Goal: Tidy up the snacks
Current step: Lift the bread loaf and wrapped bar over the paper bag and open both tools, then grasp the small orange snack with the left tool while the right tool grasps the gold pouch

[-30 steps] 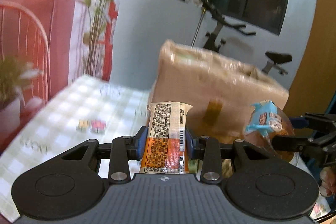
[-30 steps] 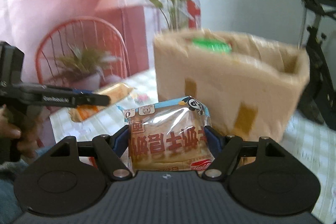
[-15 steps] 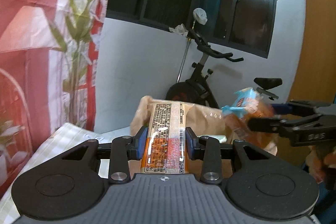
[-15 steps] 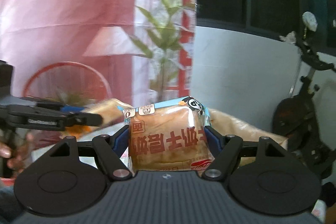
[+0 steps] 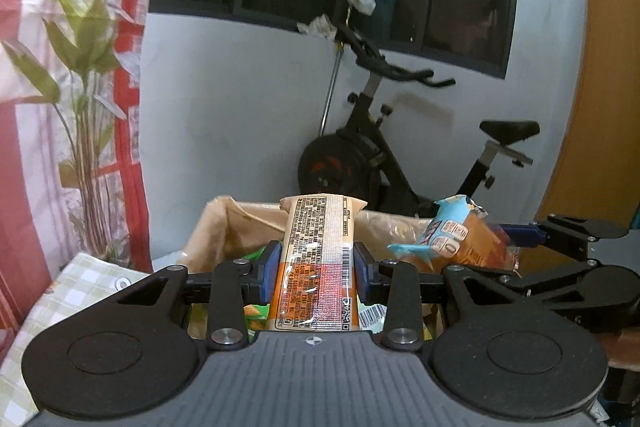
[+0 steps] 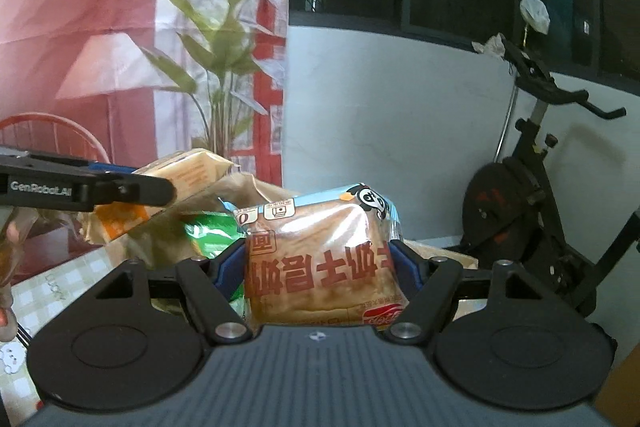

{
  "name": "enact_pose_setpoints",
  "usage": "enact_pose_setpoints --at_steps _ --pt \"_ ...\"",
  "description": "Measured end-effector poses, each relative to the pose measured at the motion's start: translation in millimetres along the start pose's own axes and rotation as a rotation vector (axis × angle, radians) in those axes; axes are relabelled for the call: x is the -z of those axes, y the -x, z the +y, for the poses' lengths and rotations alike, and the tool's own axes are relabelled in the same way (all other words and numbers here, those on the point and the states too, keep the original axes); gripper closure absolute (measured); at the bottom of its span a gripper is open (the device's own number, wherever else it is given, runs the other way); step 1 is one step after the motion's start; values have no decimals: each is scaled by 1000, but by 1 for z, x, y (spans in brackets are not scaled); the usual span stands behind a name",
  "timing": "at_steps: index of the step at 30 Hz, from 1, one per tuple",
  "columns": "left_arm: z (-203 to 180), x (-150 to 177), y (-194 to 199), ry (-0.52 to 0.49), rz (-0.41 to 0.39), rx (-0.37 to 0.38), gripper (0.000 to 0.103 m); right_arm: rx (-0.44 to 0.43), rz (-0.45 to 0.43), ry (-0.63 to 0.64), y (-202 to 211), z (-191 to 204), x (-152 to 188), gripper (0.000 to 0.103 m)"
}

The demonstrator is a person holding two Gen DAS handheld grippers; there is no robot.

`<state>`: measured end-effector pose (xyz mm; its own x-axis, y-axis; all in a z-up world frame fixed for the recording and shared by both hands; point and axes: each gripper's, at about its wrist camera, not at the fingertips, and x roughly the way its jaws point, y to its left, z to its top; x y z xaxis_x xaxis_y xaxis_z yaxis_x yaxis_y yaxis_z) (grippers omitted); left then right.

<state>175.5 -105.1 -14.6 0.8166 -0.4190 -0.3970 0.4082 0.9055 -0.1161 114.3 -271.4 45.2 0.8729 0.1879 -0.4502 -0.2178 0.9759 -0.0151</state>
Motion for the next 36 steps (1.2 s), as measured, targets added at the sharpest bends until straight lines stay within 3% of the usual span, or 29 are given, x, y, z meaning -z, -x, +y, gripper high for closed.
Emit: enact_pose_setpoints --at_steps 5,9,11,24,36 --pt "-1 7 -17 -10 55 -3 62 -12 47 11 -12 1 11 26" --pt "3 8 -18 -13 67 -8 42 -7 63 -2 -11 2 12 20" --pt "4 7 -15 -18 64 -17 42 -9 54 -5 -7 3 9 16" --pt "34 7 38 -12 93 -74 42 -16 34 -8 28 20 -1 16" --pt "106 66 116 72 175 -162 41 -122 73 -34 56 57 31 16"
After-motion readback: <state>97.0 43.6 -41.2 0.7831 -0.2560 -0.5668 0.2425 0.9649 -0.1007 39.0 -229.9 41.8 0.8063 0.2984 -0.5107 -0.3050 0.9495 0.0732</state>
